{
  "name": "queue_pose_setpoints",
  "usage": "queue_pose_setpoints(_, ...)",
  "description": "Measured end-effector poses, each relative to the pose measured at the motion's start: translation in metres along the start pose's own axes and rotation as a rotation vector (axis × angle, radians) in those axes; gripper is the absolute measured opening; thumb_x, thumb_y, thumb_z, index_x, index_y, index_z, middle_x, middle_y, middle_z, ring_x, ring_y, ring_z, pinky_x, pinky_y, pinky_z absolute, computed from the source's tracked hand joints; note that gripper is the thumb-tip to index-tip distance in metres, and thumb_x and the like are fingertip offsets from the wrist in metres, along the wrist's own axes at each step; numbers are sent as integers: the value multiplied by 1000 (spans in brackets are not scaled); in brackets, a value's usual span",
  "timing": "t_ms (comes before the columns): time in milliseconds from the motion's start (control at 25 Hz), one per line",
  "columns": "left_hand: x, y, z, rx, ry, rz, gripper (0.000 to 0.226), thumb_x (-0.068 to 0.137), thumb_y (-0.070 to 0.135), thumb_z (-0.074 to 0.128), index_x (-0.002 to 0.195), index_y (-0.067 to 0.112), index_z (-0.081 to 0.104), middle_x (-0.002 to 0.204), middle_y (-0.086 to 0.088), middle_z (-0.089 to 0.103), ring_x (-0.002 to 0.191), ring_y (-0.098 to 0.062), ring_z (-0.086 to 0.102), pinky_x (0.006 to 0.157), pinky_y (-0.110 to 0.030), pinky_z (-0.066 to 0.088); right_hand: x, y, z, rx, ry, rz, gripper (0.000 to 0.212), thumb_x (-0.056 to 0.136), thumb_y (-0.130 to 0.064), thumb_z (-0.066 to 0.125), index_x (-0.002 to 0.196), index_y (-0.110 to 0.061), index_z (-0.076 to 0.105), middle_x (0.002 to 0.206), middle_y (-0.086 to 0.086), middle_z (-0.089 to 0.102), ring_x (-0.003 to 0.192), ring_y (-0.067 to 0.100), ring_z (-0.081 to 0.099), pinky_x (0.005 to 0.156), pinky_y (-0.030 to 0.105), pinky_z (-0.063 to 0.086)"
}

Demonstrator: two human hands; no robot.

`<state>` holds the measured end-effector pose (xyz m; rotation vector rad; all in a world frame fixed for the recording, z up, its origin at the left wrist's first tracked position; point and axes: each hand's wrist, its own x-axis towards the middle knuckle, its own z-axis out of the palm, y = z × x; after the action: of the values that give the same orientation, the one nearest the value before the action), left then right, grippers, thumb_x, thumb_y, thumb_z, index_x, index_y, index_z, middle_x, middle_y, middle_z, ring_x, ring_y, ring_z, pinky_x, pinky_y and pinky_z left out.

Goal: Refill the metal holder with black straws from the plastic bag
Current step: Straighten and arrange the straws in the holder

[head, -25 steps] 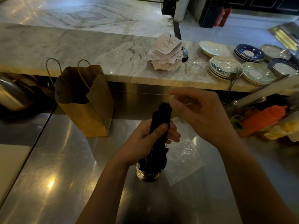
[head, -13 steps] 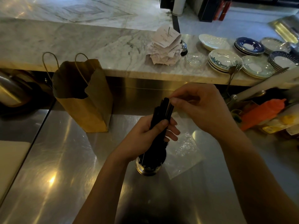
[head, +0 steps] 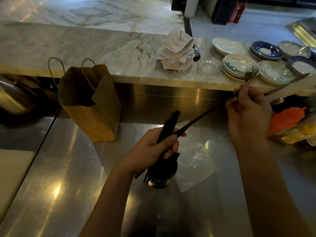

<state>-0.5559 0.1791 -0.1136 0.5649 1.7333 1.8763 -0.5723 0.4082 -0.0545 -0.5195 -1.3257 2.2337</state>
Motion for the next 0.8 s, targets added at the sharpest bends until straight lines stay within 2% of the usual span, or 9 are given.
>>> queue_pose_setpoints(120, -4, -3, -1, 2, 35, -38, 25, 103, 18, 42, 115, 8, 62, 68, 5, 57, 56, -12, 46, 62, -22, 43, 3, 8, -12, -1, 199, -124, 11, 93, -6, 59, 89, -16, 61, 68, -7, 68, 65, 7, 61, 78, 28, 54)
queue_pose_setpoints(240, -4, -2, 0, -27, 113, -49, 26, 102, 19, 41, 114, 10, 61, 63, 9, 57, 55, -10, 46, 58, -20, 42, 0, 18, -20, -60, 255, -202, 10, 91, -7, 63, 87, -16, 63, 73, -5, 69, 66, 8, 64, 76, 28, 56)
queue_pose_setpoints(320, -3, -2, 0, -73, 161, -36, 26, 101, 20, 42, 115, 11, 61, 66, 9, 60, 55, -10, 48, 58, -20, 42, -2, 26, -22, -37, 278, -169, 10, 91, -7, 63, 86, -16, 61, 75, -2, 67, 68, 9, 64, 75, 27, 56)
queue_pose_setpoints(400, 0, -2, 1, -116, 227, -10, 24, 99, 20, 43, 112, 12, 61, 73, 7, 65, 57, -9, 54, 60, -21, 44, -6, 33, -23, 72, 285, -48, 9, 92, -6, 62, 87, -13, 59, 78, 1, 64, 69, 9, 65, 74, 25, 56)
queue_pose_setpoints(520, 8, -2, 5, -189, 384, 29, 20, 102, 15, 40, 106, 12, 60, 84, 1, 73, 69, -12, 66, 62, -21, 50, -28, 50, -21, 238, 215, 238, 9, 92, 0, 57, 90, -8, 58, 80, 4, 65, 73, 11, 68, 72, 22, 57)
queue_pose_setpoints(640, 15, 0, 9, -225, 506, 55, 21, 104, 13, 38, 103, 14, 59, 94, -2, 76, 88, -16, 73, 70, -23, 55, -65, 71, -17, 242, 111, 461, 14, 90, 7, 52, 85, -4, 59, 78, 9, 68, 73, 14, 71, 75, 24, 60)
queue_pose_setpoints(800, 20, 1, 12, -271, 590, 80, 20, 104, 12, 38, 101, 15, 58, 110, -10, 73, 104, -21, 71, 88, -36, 56, -94, 82, -17, 157, 19, 549, 16, 87, 10, 52, 83, -3, 60, 78, 11, 71, 77, 19, 72, 76, 26, 60)
